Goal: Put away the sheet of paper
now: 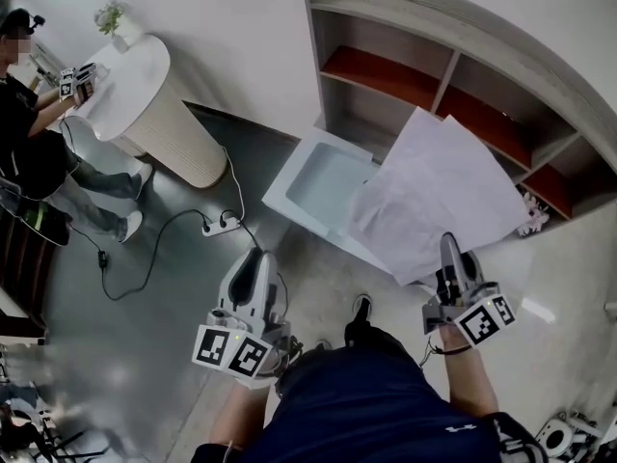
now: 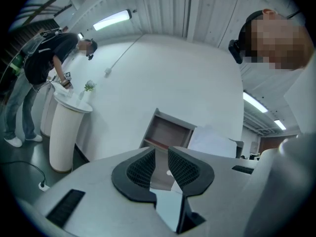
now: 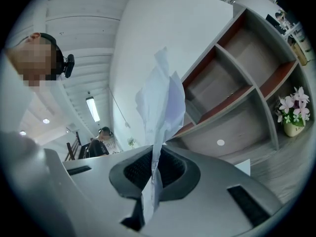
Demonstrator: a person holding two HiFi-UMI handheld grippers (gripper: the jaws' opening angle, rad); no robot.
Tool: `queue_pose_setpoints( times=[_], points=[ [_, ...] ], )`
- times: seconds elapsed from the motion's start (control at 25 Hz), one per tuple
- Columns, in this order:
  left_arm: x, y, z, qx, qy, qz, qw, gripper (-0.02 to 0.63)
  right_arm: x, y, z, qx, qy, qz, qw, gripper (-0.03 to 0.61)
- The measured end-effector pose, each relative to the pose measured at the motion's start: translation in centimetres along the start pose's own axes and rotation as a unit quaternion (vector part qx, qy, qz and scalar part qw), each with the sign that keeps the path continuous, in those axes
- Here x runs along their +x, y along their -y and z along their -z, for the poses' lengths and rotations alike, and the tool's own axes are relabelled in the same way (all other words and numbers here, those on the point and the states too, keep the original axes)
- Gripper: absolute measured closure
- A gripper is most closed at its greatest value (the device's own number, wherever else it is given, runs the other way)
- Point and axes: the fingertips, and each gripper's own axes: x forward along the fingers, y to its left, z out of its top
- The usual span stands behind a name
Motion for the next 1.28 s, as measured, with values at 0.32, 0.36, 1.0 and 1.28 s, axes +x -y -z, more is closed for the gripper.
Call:
queue_pose_setpoints(
  times=[0.32,0.36,1.0,1.28],
  points=[
    [1.8,1.5,-0.3,0.014,0.005,-0.025,0.9996,0.525,2.9,1.5,-0.4,0.013,-0.017,-0.038,0.999,0.563],
    [2.0,1.6,-0.2,0.013,0.003,-0.026,0.9996,0.523,3.2,1.5,-0.2,0.014,-0.021,-0.042,0.999,0.563],
    [7.4,1.2,1.2,0.002,-0.025,-0.019,0.9995,0.525,7.2,3.6,4.0,0.032,-0.085,-0.05,0.995,0.563],
    [10.6,-1.7,0.8,-0.007,-0.03,-0.008,0.9995,0.525,10.6,4.9,6.8,0.054,-0.118,-0.032,0.991,0.563]
  ],
)
